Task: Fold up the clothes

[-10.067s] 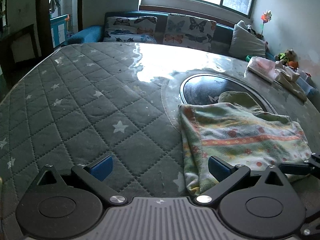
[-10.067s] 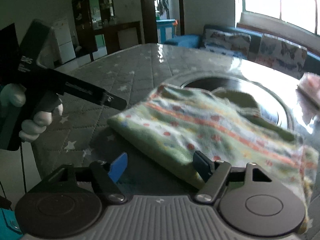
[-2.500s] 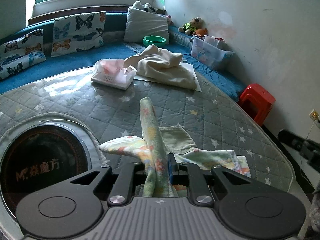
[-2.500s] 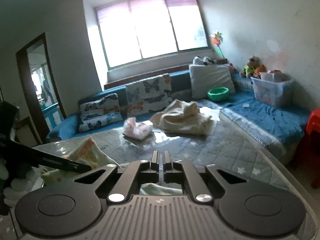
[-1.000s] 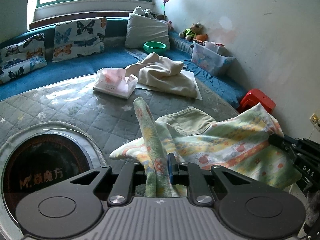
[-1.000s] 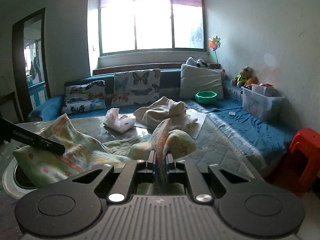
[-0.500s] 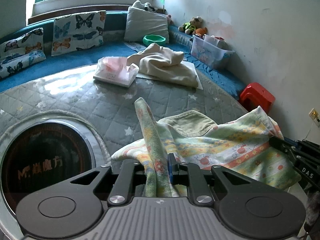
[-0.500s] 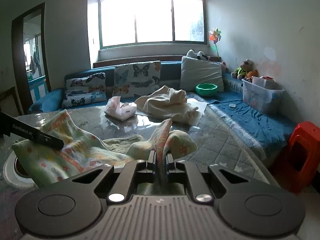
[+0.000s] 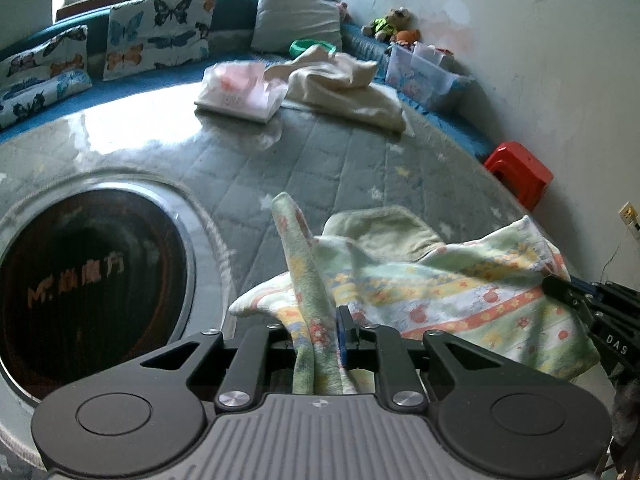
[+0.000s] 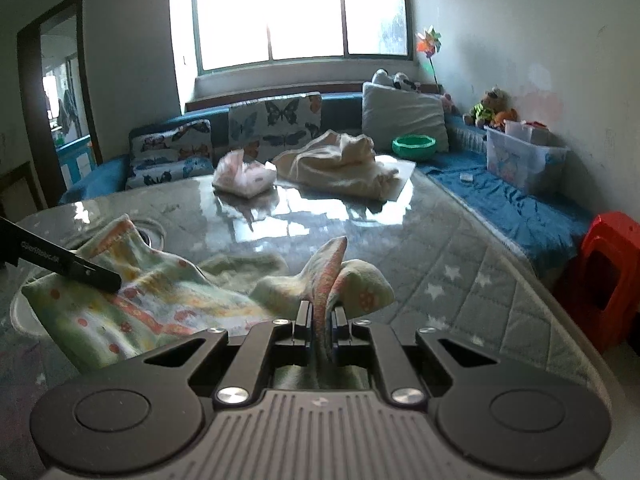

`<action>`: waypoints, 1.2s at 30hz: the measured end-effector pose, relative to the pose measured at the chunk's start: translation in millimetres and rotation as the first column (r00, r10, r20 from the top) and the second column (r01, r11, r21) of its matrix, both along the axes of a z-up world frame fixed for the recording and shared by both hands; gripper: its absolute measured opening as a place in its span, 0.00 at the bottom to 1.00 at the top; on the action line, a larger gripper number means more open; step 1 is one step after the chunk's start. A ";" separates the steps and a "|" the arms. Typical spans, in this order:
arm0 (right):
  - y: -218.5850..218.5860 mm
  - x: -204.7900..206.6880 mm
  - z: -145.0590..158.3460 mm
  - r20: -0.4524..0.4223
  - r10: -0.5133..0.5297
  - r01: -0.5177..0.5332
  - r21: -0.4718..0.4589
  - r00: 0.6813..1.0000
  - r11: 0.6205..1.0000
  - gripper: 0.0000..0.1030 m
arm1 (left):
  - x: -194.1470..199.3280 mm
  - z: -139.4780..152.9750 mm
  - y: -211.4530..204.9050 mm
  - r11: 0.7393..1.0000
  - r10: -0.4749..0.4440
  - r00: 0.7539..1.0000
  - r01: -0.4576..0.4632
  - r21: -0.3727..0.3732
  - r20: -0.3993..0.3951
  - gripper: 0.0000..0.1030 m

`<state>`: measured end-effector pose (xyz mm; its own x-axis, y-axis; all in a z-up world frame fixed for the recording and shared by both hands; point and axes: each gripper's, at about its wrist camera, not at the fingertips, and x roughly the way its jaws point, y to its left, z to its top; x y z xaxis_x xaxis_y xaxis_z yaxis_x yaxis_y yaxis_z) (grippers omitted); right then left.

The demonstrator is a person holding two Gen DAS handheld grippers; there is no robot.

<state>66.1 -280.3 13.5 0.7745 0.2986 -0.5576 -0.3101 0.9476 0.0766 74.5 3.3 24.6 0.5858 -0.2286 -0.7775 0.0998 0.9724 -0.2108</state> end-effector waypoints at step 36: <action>52.1 31.1 -28.5 -0.064 0.065 -0.066 -0.012 0.996 0.998 0.60 | 23.9 -24.8 11.3 0.998 0.065 0.998 -0.064 0.029 -0.016 0.36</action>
<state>97.3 -228.2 -14.9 0.7163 0.3391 -0.6099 -0.3662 0.9266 0.0851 98.3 14.6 -0.2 0.5853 -0.1687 -0.7931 0.0331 0.9823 -0.1845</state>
